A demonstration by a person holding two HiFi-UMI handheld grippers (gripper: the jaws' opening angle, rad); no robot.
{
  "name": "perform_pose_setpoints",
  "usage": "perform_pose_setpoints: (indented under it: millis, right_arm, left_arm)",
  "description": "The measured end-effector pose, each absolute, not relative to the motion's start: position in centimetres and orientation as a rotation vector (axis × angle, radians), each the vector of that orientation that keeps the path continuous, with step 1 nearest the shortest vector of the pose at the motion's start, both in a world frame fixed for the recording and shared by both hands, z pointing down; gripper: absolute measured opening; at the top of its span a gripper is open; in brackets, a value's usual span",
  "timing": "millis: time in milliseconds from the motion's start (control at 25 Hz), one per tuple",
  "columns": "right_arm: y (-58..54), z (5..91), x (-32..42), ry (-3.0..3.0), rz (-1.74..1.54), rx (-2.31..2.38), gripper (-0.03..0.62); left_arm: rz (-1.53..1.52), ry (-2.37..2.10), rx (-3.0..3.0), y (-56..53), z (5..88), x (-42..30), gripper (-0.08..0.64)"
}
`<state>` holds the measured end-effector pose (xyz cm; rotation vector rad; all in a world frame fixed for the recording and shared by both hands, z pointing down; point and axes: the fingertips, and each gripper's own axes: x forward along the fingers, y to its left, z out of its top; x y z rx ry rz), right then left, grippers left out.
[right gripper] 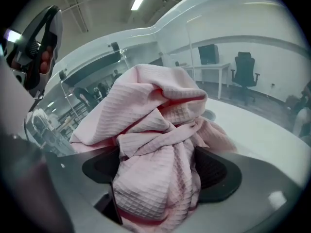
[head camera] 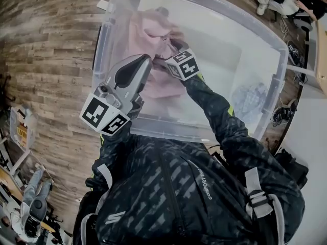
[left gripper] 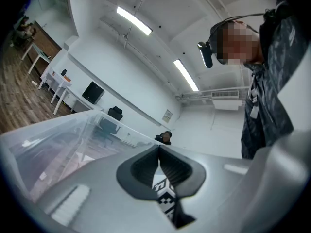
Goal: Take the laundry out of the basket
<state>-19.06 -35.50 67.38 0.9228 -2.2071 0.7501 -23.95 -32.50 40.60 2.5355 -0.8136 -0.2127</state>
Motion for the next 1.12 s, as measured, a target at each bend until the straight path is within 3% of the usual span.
perform_pose_setpoints:
  millis: [520, 680, 880, 1120]
  right_arm:
    - [-35.5, 69.6, -20.8, -2.228, 0.786, 0.882, 0.459]
    - [-35.4, 69.5, -21.5, -2.251, 0.753, 0.847, 0.391]
    - [-35.4, 69.1, -22.6, -2.270, 0.687, 0.846, 0.239]
    - [-35.7, 68.2, -22.5, -2.269, 0.692, 0.891, 0.187]
  left_arm:
    - [-0.193, -0.812, 2.531, -32.4, 41.3, -24.0, 0.005]
    - [-0.190, -0.820, 2.530, -32.4, 41.3, -24.0, 0.005]
    - [-0.189, -0.834, 2.536, -32.5, 41.2, -24.2, 0.005]
    - [-0.236, -0.856, 2.551, -32.9, 39.1, -24.9, 0.005]
